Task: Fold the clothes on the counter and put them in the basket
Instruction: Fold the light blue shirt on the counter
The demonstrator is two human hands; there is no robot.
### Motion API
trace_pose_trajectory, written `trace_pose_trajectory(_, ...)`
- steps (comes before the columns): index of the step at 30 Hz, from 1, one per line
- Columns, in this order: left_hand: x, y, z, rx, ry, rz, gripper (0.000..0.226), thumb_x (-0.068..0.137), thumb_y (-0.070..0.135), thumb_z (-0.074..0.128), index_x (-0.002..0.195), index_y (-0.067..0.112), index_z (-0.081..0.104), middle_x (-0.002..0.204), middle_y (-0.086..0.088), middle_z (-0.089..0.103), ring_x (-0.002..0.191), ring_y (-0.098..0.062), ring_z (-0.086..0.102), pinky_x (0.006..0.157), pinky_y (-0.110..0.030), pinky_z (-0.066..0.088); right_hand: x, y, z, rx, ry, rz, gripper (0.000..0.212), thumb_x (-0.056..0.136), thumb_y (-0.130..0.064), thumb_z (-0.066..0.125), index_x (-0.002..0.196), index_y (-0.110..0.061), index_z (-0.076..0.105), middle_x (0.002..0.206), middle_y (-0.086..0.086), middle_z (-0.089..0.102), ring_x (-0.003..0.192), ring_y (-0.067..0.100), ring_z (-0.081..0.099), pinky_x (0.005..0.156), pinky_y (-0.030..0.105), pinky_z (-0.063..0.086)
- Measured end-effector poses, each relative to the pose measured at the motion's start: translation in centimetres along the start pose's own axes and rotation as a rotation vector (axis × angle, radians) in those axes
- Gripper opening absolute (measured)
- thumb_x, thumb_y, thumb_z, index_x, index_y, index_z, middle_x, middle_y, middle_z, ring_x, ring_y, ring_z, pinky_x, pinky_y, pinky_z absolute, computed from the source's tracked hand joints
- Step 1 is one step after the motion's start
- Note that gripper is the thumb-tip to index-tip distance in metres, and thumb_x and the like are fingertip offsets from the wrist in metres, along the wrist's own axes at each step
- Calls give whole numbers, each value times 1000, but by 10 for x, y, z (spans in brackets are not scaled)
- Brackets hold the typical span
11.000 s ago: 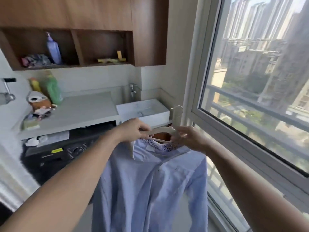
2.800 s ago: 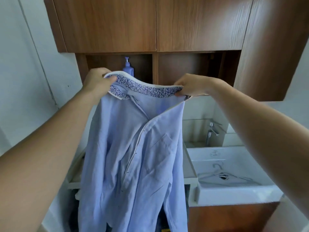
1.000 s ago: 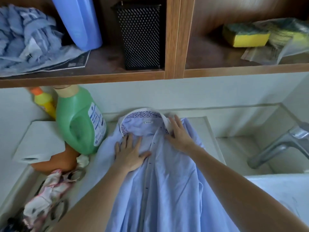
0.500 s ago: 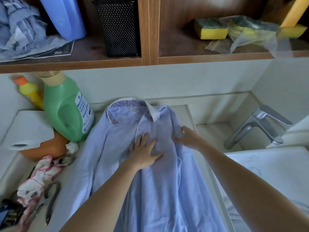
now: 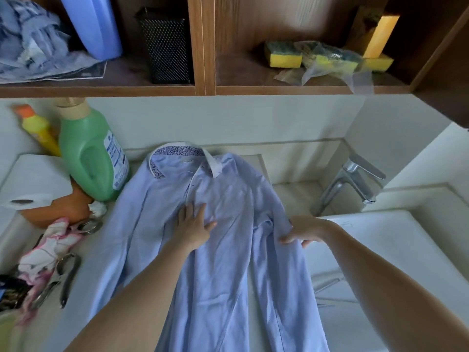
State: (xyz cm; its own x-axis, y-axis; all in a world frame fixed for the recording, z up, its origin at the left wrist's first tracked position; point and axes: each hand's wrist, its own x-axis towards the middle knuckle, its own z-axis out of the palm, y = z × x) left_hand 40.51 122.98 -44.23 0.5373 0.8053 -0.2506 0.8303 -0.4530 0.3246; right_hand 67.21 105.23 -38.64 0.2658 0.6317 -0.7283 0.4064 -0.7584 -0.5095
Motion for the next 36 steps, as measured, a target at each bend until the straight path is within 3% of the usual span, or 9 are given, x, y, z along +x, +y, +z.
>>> trace_pose_trajectory(5,-23,38,-29,-198,13,127,52,87,52,68,128,23,56,138,-5,48,131,-26,48,107,-39,39,-17,-36,-17,396,32,-173,21,95,-4,60,115,0,61,101,16,71,89,29,70,81,41,59)
trace_pose_trajectory(8,-47,95,-55,-627,-420,201,40,84,53,69,105,19,70,104,2,72,103,-18,68,94,-36,52,-32,-87,-27,629,105,-425,18,97,0,54,112,7,61,92,15,65,85,24,62,69,28,53)
trace_pose_trajectory(14,-61,149,-88,-974,-186,182,26,95,32,61,108,10,62,106,-4,69,100,-19,65,89,-35,54,-68,-139,-32,675,68,-610,23,100,-27,56,110,-8,63,87,13,67,73,20,63,62,26,51)
trace_pose_trajectory(18,-51,136,-112,-1236,-108,169,28,95,33,57,114,12,59,117,-9,65,115,-21,60,98,-37,49,-70,-127,-36,316,306,-515,22,98,-4,50,107,-13,69,82,6,67,69,17,57,58,23,45)
trace_pose_trajectory(23,-36,119,-138,-1619,-314,0,45,95,44,62,116,5,64,113,-12,69,101,-19,69,89,-28,50,-72,-117,-31,414,-100,-559,42,93,-42,65,127,-19,57,112,5,72,102,24,69,90,36,52)
trace_pose_trajectory(26,-38,118,-152,-1238,-318,-127,37,92,53,62,95,17,63,83,-7,63,62,-19,69,57,-28,55,-79,-140,-33,416,82,-658,50,89,-10,71,134,-22,51,99,11,74,89,20,71,81,27,56)
trace_pose_trajectory(30,-38,117,-168,-942,45,-138,81,80,73,55,145,30,33,140,1,48,112,-19,61,80,-39,58,-85,-169,-42,281,430,-516,35,85,1,59,111,-23,63,76,7,68,52,13,61,47,18,47)
trace_pose_trajectory(34,-47,119,-177,-1024,-225,23,117,58,81,74,147,56,3,148,10,42,124,-13,54,88,-42,56,-85,-191,-36,347,320,-437,14,90,4,48,83,-7,54,64,9,46,54,21,44,44,22,35)
trace_pose_trajectory(36,-51,124,-169,-813,-224,101,126,69,51,86,151,47,-10,132,5,55,109,-13,62,70,-27,56,-90,-202,-33,596,193,-502,12,94,-1,53,83,-4,52,69,12,48,60,22,51,52,25,44)
